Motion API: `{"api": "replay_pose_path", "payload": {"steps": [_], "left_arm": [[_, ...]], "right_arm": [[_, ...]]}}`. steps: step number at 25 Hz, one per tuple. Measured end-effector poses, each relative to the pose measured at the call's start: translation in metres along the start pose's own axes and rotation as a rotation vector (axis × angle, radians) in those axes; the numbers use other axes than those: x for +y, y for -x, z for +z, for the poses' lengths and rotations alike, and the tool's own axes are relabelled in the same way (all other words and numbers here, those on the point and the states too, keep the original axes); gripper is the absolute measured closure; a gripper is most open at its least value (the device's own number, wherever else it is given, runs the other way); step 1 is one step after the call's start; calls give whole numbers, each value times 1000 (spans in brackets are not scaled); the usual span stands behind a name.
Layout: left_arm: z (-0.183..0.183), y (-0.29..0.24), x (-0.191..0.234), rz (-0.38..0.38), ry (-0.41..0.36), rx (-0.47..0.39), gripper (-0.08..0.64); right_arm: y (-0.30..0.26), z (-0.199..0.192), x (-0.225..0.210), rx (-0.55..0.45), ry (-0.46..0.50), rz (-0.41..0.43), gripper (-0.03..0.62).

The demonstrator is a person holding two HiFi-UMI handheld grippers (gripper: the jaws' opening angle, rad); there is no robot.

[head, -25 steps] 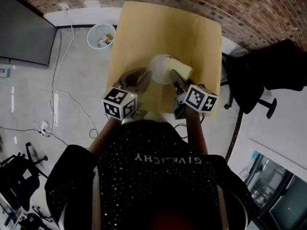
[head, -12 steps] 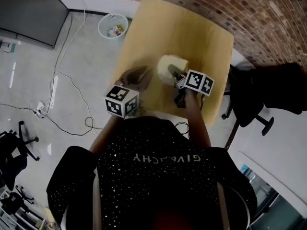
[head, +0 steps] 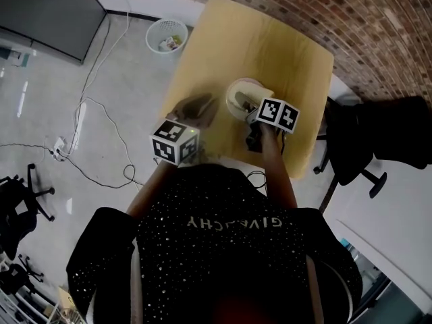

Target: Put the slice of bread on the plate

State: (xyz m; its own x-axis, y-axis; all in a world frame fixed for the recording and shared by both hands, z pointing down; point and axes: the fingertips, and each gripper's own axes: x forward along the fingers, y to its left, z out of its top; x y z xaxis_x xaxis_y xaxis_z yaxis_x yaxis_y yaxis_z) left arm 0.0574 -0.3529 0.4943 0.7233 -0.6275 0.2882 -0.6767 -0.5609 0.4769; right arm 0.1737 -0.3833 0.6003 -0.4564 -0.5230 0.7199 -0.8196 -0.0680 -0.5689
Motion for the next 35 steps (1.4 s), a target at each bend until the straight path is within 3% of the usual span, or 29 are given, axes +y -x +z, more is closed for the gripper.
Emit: {"api": "replay_pose_path", "payload": {"steps": [3, 6, 15, 17, 20, 22, 24, 25, 26, 27, 31, 35], "left_arm": [[3, 1, -4, -14, -8, -5, 470], [5, 0, -11, -35, -19, -8, 471], [-4, -5, -26, -99, -19, 18, 469], [-6, -8, -31, -116, -26, 28, 471], [-5, -17, -37, -136, -54, 41, 469], [-2, -24, -42, -138, -83, 44, 470], [3, -31, -47, -136, -123, 36, 471], [7, -34, -50, -133, -147, 29, 471], [10, -37, -53, -126, -175, 21, 471], [14, -40, -56, -118, -204, 13, 471], [32, -45, -72, -121, -274, -33, 471], [44, -47, -79, -113, -303, -70, 549]], "right_arm": [[2, -3, 1, 3, 57, -67, 176], [4, -12, -3, 46, 121, -121, 123], [39, -31, -35, 21, 171, -285, 109], [56, -28, -47, -36, 162, -340, 109], [90, -8, -54, -208, 222, -444, 110], [109, 6, -37, -309, 338, -424, 112], [128, 19, -5, -417, 465, -333, 114], [138, 25, 11, -480, 517, -288, 129], [149, 29, 25, -540, 559, -257, 277], [159, 33, 37, -590, 596, -233, 577], [179, 40, 76, -676, 677, -100, 583], [182, 48, 77, -694, 664, -87, 583]]}}
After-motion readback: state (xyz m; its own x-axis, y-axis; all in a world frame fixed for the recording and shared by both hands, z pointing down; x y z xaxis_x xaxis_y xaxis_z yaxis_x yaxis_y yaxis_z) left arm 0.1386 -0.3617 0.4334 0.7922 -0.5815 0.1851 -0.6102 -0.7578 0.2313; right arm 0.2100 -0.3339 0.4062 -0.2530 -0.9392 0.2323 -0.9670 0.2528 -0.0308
